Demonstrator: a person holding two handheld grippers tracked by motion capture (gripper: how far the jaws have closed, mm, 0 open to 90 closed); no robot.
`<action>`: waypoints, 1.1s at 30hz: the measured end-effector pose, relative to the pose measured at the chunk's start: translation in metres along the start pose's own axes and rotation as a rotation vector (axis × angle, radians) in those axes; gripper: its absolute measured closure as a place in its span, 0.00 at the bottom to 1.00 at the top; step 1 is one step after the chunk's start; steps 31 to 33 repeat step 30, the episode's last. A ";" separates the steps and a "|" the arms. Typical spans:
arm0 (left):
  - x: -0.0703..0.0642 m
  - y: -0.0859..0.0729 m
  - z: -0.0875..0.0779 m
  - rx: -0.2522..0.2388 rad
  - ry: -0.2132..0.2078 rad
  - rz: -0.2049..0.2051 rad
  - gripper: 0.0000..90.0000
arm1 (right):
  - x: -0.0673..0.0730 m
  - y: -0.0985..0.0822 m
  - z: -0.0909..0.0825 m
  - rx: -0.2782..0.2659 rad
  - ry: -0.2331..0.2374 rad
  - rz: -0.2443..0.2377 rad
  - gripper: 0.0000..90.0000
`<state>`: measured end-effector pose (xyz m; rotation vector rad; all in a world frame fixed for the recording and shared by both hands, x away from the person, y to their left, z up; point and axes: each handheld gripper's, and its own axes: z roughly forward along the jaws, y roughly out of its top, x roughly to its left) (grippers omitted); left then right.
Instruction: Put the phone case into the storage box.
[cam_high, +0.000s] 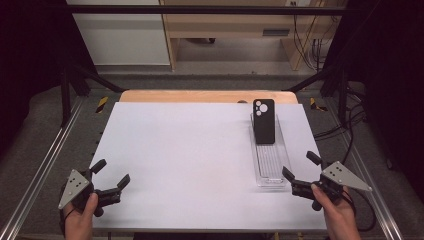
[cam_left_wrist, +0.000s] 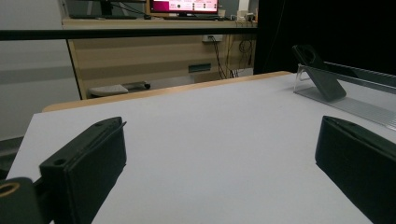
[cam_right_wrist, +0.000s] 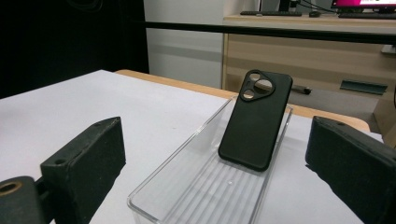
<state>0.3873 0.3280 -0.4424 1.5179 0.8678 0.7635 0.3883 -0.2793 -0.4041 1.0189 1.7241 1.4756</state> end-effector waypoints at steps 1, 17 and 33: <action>0.000 0.000 0.000 -0.001 -0.001 0.001 0.02 | 0.001 -0.001 0.000 -0.005 -0.001 0.004 0.06; 0.001 0.001 0.000 -0.018 0.003 -0.001 0.02 | 0.013 -0.011 0.019 -0.044 -0.018 0.007 0.05; 0.000 0.000 0.004 -0.010 -0.004 -0.004 0.02 | 0.034 -0.016 0.039 0.005 -0.008 -0.012 0.04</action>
